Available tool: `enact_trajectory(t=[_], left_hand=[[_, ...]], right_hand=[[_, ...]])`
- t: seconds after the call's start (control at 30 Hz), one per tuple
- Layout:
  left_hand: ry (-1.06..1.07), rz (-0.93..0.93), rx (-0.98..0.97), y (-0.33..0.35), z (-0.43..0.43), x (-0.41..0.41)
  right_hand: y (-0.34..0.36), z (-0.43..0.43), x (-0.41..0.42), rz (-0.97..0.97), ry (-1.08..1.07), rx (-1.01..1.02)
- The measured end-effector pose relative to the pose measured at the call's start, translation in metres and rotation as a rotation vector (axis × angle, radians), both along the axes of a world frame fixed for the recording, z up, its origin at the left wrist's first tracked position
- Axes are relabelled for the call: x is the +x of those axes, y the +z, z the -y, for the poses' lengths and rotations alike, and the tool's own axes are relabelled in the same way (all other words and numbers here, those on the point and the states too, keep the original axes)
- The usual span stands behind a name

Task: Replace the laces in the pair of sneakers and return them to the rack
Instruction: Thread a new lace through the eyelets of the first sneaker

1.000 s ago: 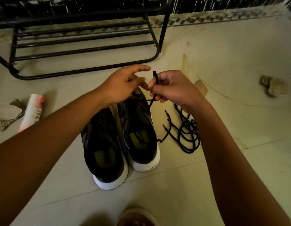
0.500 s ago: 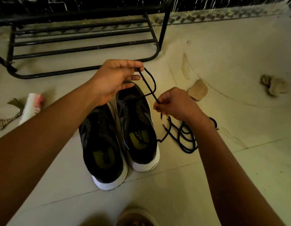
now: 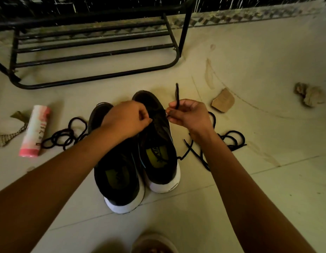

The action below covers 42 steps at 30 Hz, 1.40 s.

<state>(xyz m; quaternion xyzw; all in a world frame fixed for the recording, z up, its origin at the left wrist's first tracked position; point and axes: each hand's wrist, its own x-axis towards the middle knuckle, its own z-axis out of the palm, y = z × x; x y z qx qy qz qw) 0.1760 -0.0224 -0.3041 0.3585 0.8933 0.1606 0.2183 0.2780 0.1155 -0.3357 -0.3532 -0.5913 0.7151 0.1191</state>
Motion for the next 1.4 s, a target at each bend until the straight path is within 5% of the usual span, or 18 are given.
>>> enact_trajectory(t=[0.23, 0.47, 0.7, 1.17, 1.3, 1.4], left_hand=[[0.086, -0.021, -0.049, -0.004, -0.011, 0.008], [0.328, 0.144, 0.144, -0.021, -0.008, 0.012], [0.366, 0.118, 0.211, -0.034, -0.008, 0.014], [0.427, 0.143, 0.280, -0.039, -0.012, 0.013], [0.432, 0.151, 0.322, -0.038, -0.011, 0.012], [0.457, 0.125, 0.395, -0.039, -0.007, 0.016]], right_hand=[[-0.013, 0.013, -0.013, 0.081, 0.053, 0.292], [-0.017, 0.017, -0.016, 0.061, 0.050, 0.441], [-0.013, 0.020, -0.017, 0.002, 0.140, 0.570], [-0.012, 0.025, 0.000, -0.009, 0.147, 0.043], [-0.025, 0.035, 0.026, 0.120, 0.307, 0.385], [-0.038, 0.048, 0.030, 0.168, 0.106, 0.418]])
